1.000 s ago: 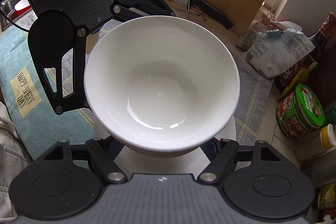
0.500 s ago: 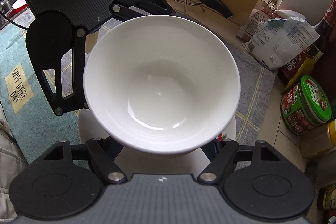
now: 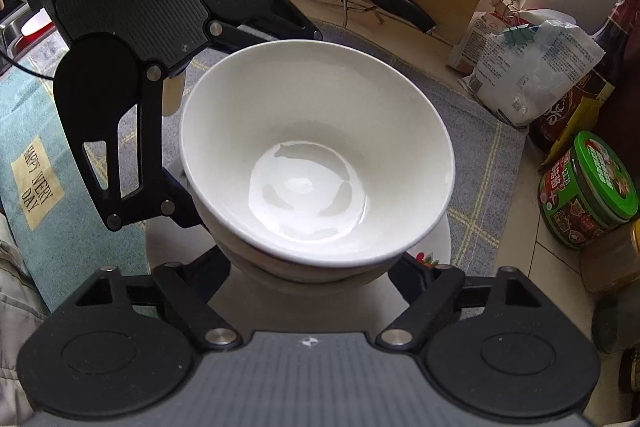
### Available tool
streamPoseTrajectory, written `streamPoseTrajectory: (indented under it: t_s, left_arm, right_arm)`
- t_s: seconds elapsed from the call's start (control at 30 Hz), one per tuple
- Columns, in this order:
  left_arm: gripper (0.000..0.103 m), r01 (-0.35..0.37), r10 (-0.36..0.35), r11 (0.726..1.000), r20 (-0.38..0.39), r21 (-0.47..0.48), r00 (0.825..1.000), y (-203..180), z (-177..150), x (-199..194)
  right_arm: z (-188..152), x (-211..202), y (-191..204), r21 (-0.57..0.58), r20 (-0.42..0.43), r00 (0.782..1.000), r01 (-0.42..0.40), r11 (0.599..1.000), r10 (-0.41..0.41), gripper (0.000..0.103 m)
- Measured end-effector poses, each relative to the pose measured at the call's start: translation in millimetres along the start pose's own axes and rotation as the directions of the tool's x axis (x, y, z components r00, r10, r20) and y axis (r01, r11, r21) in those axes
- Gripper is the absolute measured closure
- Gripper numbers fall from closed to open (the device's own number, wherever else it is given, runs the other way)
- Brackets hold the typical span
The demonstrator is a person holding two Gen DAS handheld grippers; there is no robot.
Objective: Organize plates and bowls
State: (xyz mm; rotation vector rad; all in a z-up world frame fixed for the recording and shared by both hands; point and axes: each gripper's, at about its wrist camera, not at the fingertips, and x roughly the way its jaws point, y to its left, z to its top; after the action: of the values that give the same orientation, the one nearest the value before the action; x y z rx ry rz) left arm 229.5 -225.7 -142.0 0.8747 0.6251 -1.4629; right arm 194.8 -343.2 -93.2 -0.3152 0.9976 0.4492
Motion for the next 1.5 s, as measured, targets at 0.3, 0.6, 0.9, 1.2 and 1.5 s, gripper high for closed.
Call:
streamPoseTrajectory:
  t_s: [0.3, 0.6, 0.9, 1.2, 1.5]
  left_arm:
    - [0.006, -0.091, 0.092, 0.995, 0.030, -0.050, 0.995, -5, -4, -15]
    - [0.004, -0.257, 0.314, 0.883, 0.087, -0.393, 0.946, -35, -30, -61]
    - [0.001, -0.531, 0.672, 0.542, -0.044, -0.652, 0.739, -87, -46, -109]
    - [0.001, -0.447, 0.552, 0.431, -0.163, -0.784, 0.817, -111, -63, -160]
    - [0.001, -0.456, 0.550, 0.431, -0.173, -0.779, 0.817, -137, -45, -191]
  right_arm:
    - [-3, -9, 6, -0.015, 0.033, 0.999, 0.013, 1.000, -0.013, 0.000]
    - [-13, -21, 13, 0.009, 0.030, 0.999, 0.036, 0.999, -0.036, 0.000]
    - [-17, -29, 58, 0.346, -0.121, 0.969, 0.243, 0.906, -0.214, 0.000]
    - [-14, -74, 137, 0.548, -0.246, 0.857, 0.509, 0.664, -0.454, 0.000]
    - [-7, -124, 161, 0.688, -0.181, 0.830, 0.490, 0.535, -0.527, 0.000]
